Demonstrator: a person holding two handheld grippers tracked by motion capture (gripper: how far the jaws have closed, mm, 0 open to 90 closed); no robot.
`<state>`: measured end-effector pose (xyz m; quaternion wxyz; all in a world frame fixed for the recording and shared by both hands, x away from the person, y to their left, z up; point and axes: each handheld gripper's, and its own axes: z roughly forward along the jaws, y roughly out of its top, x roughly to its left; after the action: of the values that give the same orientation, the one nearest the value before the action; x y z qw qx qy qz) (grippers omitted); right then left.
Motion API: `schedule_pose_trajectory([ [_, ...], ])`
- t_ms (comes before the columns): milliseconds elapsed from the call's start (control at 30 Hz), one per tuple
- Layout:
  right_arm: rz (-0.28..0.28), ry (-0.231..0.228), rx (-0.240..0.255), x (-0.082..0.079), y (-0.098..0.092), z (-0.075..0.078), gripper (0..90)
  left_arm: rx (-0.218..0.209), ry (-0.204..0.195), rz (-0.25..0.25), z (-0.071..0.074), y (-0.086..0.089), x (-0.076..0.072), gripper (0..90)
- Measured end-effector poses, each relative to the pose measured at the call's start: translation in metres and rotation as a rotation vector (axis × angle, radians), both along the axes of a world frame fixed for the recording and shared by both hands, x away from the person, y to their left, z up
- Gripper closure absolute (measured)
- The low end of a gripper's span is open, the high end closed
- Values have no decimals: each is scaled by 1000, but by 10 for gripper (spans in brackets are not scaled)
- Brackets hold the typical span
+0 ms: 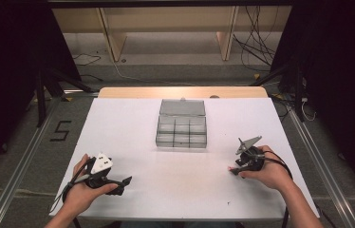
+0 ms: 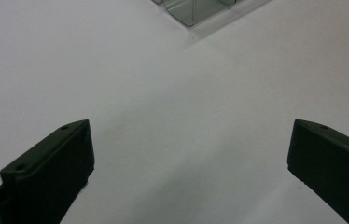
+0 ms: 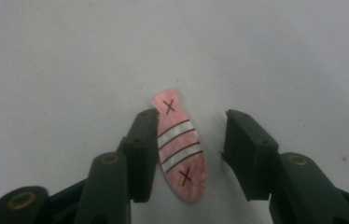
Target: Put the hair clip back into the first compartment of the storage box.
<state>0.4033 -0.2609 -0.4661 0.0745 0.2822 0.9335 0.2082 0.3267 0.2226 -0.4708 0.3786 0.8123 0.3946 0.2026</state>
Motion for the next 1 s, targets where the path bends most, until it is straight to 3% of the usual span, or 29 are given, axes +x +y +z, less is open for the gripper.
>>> schedule_pose_trajectory([
  [167, -2, 21, -7, 0, 1, 2, 705, -4, -1, -3, 0, 1, 0, 0],
  [433, -58, 21, -21, -1, 5, 3, 713, -1, 1, -3, 0, 0, 0, 2],
  [567, -99, 30, 10, -1, 3, 3, 714, -1, 0, -5, -1, -1, 0, 3],
  [700, -105, 30, 12, -1, 3, 3, 714, -1, 2, -3, -1, 0, 0, 3],
  [1000, -122, -19, 61, -3, 2, 9, 714, -1, 2, -1, -1, 0, 0, 4],
])
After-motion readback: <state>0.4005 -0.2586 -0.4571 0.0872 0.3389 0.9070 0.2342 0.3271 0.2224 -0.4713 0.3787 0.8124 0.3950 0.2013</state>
